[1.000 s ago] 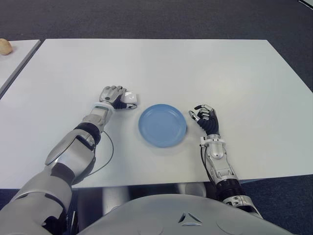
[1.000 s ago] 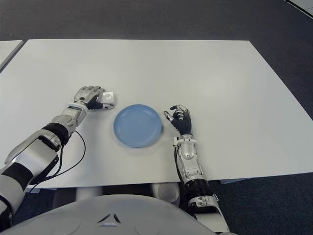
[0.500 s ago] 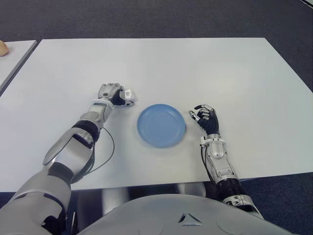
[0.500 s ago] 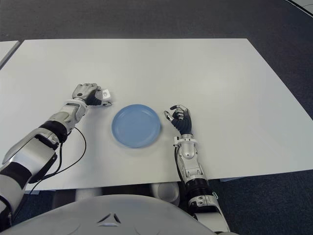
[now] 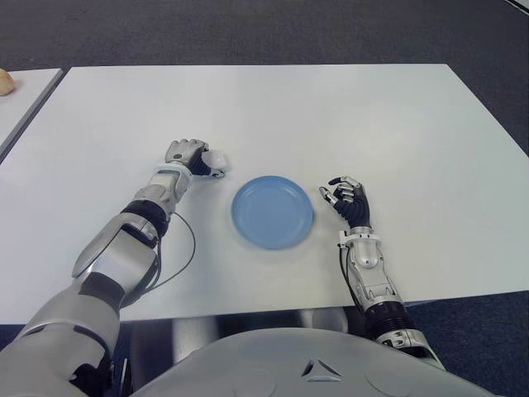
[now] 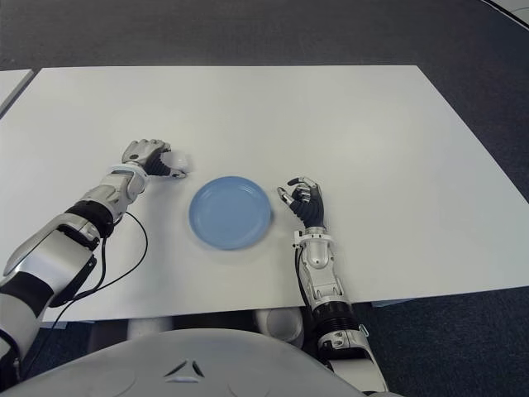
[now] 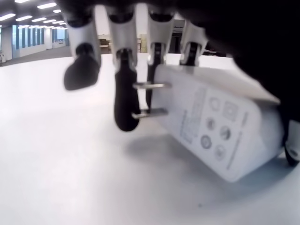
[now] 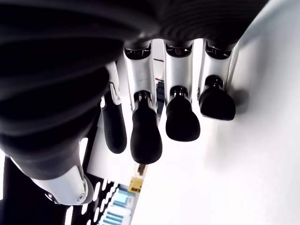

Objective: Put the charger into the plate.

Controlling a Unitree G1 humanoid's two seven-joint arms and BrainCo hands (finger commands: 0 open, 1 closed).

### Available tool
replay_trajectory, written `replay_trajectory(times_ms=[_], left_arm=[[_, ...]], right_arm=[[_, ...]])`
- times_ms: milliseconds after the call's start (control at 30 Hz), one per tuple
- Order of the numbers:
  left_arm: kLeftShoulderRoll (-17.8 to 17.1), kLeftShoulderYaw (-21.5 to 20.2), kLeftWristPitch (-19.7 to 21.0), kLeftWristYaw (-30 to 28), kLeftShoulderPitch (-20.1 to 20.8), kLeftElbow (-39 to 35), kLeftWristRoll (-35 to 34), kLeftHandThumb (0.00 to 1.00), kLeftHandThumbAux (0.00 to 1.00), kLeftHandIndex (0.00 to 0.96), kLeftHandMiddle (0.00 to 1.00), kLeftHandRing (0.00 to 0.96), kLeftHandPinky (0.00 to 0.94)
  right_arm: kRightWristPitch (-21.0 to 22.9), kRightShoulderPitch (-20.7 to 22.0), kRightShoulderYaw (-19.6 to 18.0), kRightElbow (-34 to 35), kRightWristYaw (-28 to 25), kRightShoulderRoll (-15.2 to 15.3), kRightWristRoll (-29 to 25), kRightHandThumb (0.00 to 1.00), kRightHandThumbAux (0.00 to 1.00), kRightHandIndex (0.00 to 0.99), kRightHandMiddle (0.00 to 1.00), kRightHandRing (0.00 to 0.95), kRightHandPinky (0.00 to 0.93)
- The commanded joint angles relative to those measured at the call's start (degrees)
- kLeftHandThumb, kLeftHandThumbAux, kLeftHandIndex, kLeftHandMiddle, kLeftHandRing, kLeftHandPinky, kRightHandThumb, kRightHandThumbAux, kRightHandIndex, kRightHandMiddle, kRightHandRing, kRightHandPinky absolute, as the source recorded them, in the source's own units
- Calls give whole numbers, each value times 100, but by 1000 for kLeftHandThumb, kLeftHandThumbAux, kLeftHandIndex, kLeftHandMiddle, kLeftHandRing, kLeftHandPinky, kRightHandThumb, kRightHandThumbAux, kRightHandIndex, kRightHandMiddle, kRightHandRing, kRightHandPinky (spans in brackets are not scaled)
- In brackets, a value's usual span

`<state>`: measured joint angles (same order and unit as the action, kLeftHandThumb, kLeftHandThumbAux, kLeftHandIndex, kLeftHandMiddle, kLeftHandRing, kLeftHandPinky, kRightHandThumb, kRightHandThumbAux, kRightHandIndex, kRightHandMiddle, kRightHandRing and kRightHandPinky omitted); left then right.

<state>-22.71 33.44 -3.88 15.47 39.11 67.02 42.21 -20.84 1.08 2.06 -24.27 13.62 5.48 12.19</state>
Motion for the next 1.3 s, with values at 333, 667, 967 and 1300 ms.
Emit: replay_trajectory(times_ms=[333, 667, 967, 1300], left_arm=[[-74, -157, -122, -156, -520, -149, -164, 846, 671, 394, 540, 857, 843], [-487, -592, 239, -505, -1008, -2376, -310, 847, 671, 394, 543, 861, 845], [-676, -992, 253, -610, -1682, -4162, -306, 847, 671, 393, 543, 862, 851], [-634, -1224, 22, -472, -2122, -5191, -248, 849, 670, 395, 545, 865, 862]], right_arm=[[86, 15, -8, -67, 11, 6, 59, 702, 731, 435, 764, 783, 801], [104, 29, -12, -81, -29, 32, 51, 700, 732, 436, 763, 782, 800], [112, 55, 0, -139, -42, 55, 63, 698, 733, 436, 760, 779, 790], [113, 78, 13, -191, -26, 65, 94, 697, 733, 435, 761, 783, 798]])
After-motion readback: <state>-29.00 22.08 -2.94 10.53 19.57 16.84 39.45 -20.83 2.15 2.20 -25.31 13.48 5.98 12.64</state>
